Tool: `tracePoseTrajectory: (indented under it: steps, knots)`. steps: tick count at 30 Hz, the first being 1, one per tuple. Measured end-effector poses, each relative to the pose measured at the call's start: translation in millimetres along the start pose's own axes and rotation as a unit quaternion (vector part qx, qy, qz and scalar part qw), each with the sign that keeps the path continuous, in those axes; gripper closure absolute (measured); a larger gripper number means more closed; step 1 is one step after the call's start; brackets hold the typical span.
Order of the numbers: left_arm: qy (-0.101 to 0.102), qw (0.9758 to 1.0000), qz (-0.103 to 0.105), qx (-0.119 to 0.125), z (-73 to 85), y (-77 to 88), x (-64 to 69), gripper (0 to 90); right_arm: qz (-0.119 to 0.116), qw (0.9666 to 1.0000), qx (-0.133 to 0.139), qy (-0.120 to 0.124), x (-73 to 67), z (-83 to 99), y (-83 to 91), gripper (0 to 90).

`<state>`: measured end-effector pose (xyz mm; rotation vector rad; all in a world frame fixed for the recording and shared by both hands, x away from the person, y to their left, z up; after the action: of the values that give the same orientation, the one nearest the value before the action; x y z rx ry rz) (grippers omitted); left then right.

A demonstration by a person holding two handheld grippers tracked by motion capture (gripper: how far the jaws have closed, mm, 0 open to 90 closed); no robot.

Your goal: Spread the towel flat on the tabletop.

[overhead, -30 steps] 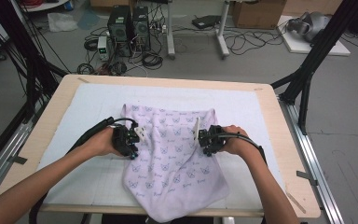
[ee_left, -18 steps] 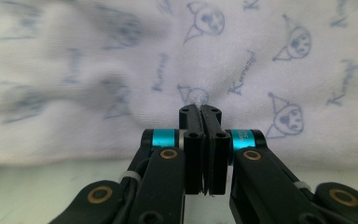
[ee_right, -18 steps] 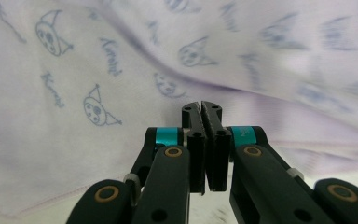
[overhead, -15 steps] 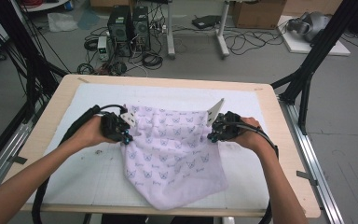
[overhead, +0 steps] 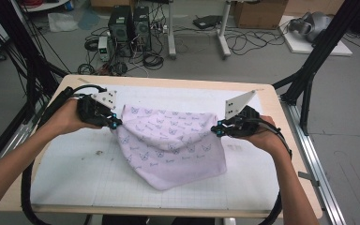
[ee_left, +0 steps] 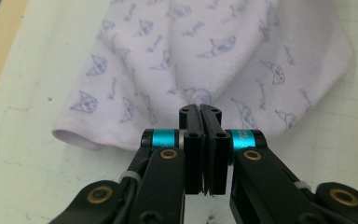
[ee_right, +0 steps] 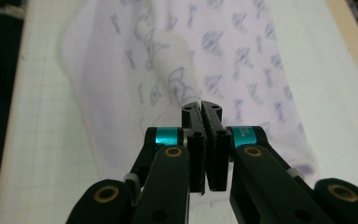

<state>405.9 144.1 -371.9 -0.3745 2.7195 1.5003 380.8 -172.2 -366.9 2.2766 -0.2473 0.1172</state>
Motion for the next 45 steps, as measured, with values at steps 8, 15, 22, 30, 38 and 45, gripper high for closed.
tracePoseTrajectory:
  steps: [8,15,22,30,38,45]
  knots:
    - [0.038,0.9971,-0.066,0.007,-9.1,-16.9,-63.7,87.4,0.119,0.9885,0.019,-0.091,58.1,0.3,2.5,89.2]
    - [0.060,0.9940,-0.091,0.010,-3.3,-33.6,-85.9,49.0,0.169,0.9766,-0.057,-0.121,87.6,30.5,-22.3,68.8]
    - [0.045,0.9987,-0.024,0.011,-2.1,-45.3,-26.7,45.4,0.078,0.9887,-0.124,-0.029,54.6,48.9,-43.9,61.3]
    - [0.057,0.9947,0.045,-0.072,17.5,-95.5,20.5,56.6,-0.020,0.9623,-0.264,0.061,22.2,77.6,-80.9,64.6]
    - [0.065,0.9897,0.070,-0.107,19.4,-127.9,30.6,62.0,-0.046,0.9473,-0.310,0.067,23.5,93.0,-96.5,72.2]
    - [0.067,0.9890,0.071,-0.111,21.0,-140.3,28.9,62.7,-0.061,0.9414,-0.325,0.065,26.8,102.9,-101.5,76.5]
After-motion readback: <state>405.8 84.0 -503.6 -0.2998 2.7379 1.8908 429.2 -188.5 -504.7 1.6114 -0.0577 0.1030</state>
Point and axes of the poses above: each handheld gripper's, and its own axes: y roughly backward along the jaws, z roughly out of its underside, x roughly to its right, the point moved 10 cm from there along -y, roughly forward along the jaws, and after that the axes turned 1 degree about y, right-handed, at the moved point
